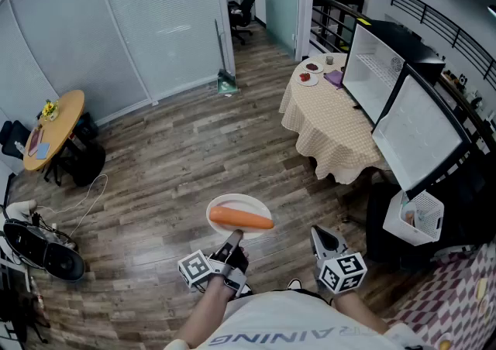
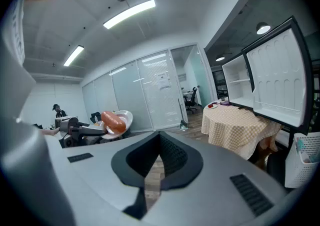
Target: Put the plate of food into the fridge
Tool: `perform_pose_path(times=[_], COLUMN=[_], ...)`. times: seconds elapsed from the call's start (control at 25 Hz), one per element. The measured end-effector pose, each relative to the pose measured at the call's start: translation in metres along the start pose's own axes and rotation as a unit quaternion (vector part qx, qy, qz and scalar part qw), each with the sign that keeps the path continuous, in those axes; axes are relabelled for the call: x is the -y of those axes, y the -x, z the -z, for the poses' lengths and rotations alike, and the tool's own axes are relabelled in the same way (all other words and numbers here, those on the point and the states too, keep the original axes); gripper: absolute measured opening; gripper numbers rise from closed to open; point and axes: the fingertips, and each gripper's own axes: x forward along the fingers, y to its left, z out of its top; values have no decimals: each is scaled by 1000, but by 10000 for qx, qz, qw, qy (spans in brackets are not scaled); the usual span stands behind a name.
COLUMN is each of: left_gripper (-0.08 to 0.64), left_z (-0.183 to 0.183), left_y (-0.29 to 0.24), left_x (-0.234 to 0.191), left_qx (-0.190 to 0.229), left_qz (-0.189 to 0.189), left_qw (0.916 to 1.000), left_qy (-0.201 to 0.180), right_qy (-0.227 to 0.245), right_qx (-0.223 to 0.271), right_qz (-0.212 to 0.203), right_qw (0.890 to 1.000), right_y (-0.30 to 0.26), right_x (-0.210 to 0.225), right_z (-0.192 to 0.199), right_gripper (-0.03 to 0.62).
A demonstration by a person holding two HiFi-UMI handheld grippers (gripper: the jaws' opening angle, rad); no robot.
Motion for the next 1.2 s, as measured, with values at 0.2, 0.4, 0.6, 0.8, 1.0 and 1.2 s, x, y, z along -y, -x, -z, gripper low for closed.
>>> perform_pose_path(times=[0.2,0.4,0.6,0.8,1.0,1.2], left_gripper=[28,28,28,28,28,28], left_z=[7,6,6,-2,-24,-53], left_y=[-3,0,5,15,41,62], left_x=[1,1,-1,-2,-8,-21], left_qx=[30,26,69,19,2,-55], left_qz=[6,1,-18,12,-79,-126], left_qw=[10000,10000,10000,10000,9999,9998], left_qy=[19,-33,29,6,-64,-115], right_qy=[24,49,-149,-190,-293,-272], right_qx=[-49,-70,74,71,-29,-55], right_qz=[12,20,-270,-302,-284,-239], right_qw=[10000,10000,9995,9993,9992,9993], right_y=[6,7,6,-4,-26,-41], right_x=[8,4,-6,-18,-44,-80], right_z=[1,2,3,6,18,30], right_gripper=[20,20,21,21,21,21])
